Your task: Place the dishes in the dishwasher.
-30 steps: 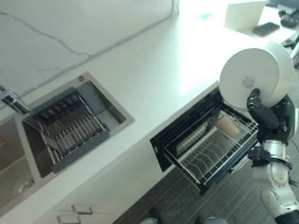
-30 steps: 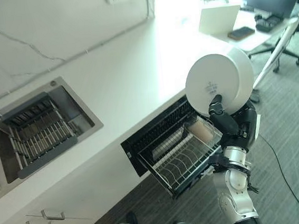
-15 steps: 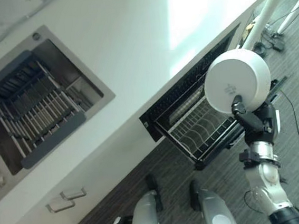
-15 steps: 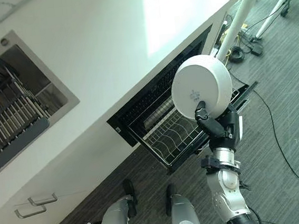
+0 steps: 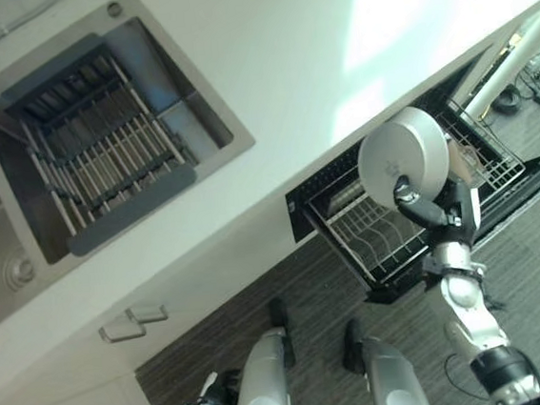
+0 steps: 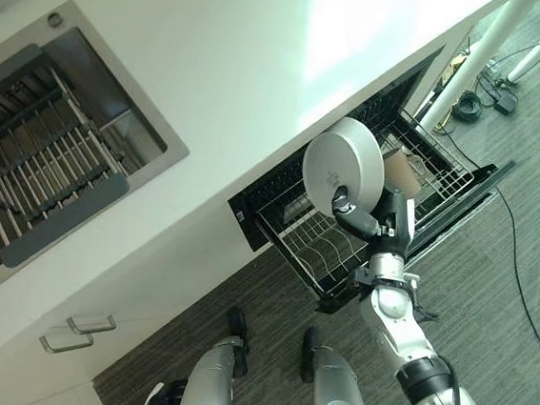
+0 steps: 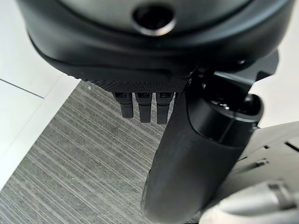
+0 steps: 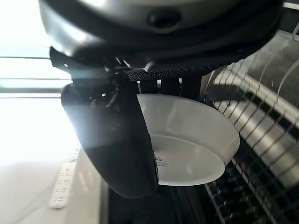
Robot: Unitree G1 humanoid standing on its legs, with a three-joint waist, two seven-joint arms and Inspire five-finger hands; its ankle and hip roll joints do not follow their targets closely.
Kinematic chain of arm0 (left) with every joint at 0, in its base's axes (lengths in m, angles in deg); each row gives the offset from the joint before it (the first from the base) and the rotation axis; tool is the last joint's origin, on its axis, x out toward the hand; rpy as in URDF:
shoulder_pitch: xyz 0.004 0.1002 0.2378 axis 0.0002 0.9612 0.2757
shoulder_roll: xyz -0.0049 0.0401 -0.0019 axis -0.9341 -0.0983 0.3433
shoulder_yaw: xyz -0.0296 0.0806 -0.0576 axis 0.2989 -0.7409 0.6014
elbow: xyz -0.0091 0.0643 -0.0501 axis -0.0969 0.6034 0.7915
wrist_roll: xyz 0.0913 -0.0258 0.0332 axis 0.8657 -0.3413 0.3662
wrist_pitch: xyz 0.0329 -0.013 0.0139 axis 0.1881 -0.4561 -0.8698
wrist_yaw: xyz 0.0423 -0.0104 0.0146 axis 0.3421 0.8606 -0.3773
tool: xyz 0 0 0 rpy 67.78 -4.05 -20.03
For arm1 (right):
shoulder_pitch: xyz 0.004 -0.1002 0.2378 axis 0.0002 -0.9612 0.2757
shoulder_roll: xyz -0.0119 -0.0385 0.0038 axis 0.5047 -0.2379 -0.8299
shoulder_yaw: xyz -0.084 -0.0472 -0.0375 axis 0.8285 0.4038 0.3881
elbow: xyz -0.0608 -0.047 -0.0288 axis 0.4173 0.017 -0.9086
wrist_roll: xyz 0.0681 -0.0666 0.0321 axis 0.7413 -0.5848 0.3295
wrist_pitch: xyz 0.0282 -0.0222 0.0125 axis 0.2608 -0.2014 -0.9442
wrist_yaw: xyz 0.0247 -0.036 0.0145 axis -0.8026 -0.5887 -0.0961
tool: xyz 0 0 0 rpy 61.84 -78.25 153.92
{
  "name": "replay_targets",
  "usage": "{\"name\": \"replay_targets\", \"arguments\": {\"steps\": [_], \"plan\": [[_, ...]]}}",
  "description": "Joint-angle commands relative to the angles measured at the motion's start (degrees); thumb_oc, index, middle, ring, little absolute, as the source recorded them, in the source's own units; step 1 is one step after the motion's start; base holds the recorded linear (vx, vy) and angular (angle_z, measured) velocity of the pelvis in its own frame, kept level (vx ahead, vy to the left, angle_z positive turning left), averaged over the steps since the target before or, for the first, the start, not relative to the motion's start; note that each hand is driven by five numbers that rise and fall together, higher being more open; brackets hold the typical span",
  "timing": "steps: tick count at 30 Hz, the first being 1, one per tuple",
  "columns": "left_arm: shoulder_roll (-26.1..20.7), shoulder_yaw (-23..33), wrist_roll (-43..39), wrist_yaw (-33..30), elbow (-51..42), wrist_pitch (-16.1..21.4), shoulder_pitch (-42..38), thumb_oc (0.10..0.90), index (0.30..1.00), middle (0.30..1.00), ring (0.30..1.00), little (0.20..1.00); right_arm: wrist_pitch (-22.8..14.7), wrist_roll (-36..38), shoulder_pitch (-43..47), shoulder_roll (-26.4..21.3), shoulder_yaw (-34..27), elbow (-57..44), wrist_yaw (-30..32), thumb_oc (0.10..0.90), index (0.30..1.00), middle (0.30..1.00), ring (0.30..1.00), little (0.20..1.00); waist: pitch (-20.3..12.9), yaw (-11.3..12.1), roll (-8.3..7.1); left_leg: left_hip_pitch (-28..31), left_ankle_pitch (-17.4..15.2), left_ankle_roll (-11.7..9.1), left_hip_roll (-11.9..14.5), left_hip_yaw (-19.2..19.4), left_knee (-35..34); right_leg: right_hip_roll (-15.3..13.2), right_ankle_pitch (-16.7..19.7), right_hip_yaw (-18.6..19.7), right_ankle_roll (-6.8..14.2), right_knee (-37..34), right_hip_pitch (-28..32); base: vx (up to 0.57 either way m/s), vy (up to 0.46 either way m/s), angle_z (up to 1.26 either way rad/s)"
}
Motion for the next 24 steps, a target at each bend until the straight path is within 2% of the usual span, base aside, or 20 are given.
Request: {"name": "replay_targets", "arguments": {"steps": [1,2,3,4,5,7,12,13,16,19,24], "plan": [[-0.46,1.46,-0.41,1.04,-3.69,0.41,-1.49,0.8,0.9,0.9,0.9,0.9,3.49,-15.58,7.38,-4.98,-2.32,-7.52,5.52,0.4,0.3,0.3,0.3,0.3,-0.96,-0.12,-0.76,4.13,-9.31,1.81,-1.06,-2.91,3.3,0.95,-0.35,-1.42,0.12,0.9,0.82,-0.03,-0.017,0.07],[-0.72,1.45,-0.29,1.16,-3.83,0.29,-1.64,0.8,0.9,0.9,0.9,0.9,5.74,-18.16,8.78,-6.04,-1.81,-7.32,6.96,0.4,0.3,0.3,0.3,0.3,-0.85,0.23,-0.93,3.89,-9.31,1.94,-1.12,-2.98,3.3,1.04,-0.23,-1.4,0.11,0.79,0.69,-0.04,-0.057,0.09],[-1.37,1.93,0.6,1.59,-4.1,-0.15,-1.77,0.8,0.9,0.9,0.9,0.9,9.73,-24.25,11.08,-8.34,-1.19,-6.55,7.58,0.4,0.3,0.3,0.3,0.3,-0.85,0.88,-1.57,3.66,-9.4,2.01,-1.12,-3.12,3.3,1.13,-0.02,-1.55,0.29,0.62,0.65,-0.04,-0.107,0.13],[-2.22,2.36,3.05,2.04,-4.09,-0.05,-1.96,0.8,0.9,0.9,0.9,0.9,14.82,-35.05,13.8,-11.3,0.46,-5.76,7.11,0.4,0.3,0.3,0.3,0.3,-0.85,1.75,-2.4,3.31,-9.36,2.13,-1.24,-3.38,3.3,1.3,0.3,-1.73,0.44,0.51,0.55,-0.03,-0.117,0.14],[-2.66,2.39,4.61,2.23,-4.04,0.21,-2.14,0.8,0.9,0.9,0.9,0.9,16.23,-37.11,15.1,-12.71,1.33,-5.37,6.77,0.4,0.3,0.3,0.3,0.3,-0.85,2.05,-2.72,3.19,-9.37,2.16,-1.25,-3.43,3.3,1.32,0.38,-1.82,0.51,0.43,0.56,-0.03,-0.107,0.15],[-4.43,1.93,6.7,2.91,-4.31,0.41,-2.67,0.8,0.9,0.9,0.9,0.9,24.55,-42.07,19.55,-17.49,5.32,-3.11,1.67,0.4,0.3,0.3,0.3,0.3,-0.85,3.23,-3.88,2.58,-9.26,2.31,-1.25,-3.72,3.3,1.4,0.8,-2.14,0.72,0.14,0.49,-0.04,-0.104,0.1],[-7.19,2.13,5.73,3.45,-4.95,-0.21,-3.11,0.8,0.9,0.9,0.9,0.9,34.98,-48.38,23.72,-23.44,11.71,1.41,-5.34,0.4,0.3,0.3,0.3,0.3,-0.85,4.39,-5.91,1.47,-9.23,2.72,-1.2,-4.1,3.3,1.61,1.54,-2.46,1.08,-0.37,0.06,-0.04,-0.086,0.09],[-7.6,2.1,5.67,3.41,-5.11,-0.43,-3.23,0.8,0.9,0.9,0.9,0.9,36.65,-49.5,24.1,-24.03,12.65,2.45,-6.81,0.4,0.3,0.3,0.3,0.3,-0.85,4.55,-6.27,1.21,-9.24,2.86,-1.21,-4.17,3.3,1.63,1.61,-2.5,1.12,-0.3,-0.17,-0.04,-0.071,0.04],[-8.36,1.96,5.26,3.34,-5.38,-0.94,-3.57,0.8,0.9,0.9,0.9,0.9,38.42,-50.97,24.91,-24.63,14.38,4.43,-6.55,0.4,0.3,0.3,0.3,0.3,-0.85,4.85,-6.8,0.8,-9.17,3.05,-1.21,-4.33,3.3,1.59,1.77,-2.56,1.2,-0.02,-0.64,-0.02,-0.039,0.1],[-9.25,1.48,4.02,3.49,-4.71,-1.39,-5.01,0.8,0.9,0.9,0.9,0.9,42.63,-54.25,28.99,-24.28,18.75,10.15,-8.38,0.4,0.3,0.3,0.3,0.3,-0.85,5.56,-7.59,0.05,-9.17,3.27,-1.45,-4.73,3.3,1.65,2.05,-2.42,1.38,0.03,-1.31,-0.03,-0.045,0.1],[-9.41,-0.24,2.32,3.2,-4.41,-1.26,-7.39,0.8,0.9,0.9,0.9,0.9,44.44,-49.68,34.29,-20.93,23.58,20.2,-6.65,0.4,0.3,0.3,0.3,0.3,-0.85,6.85,-7.68,-2.06,-8.7,3.66,-2.33,-5.53,3.3,1.51,2.05,-2.26,1.08,0.99,-3.26,-0.03,-0.009,0.03]]}}
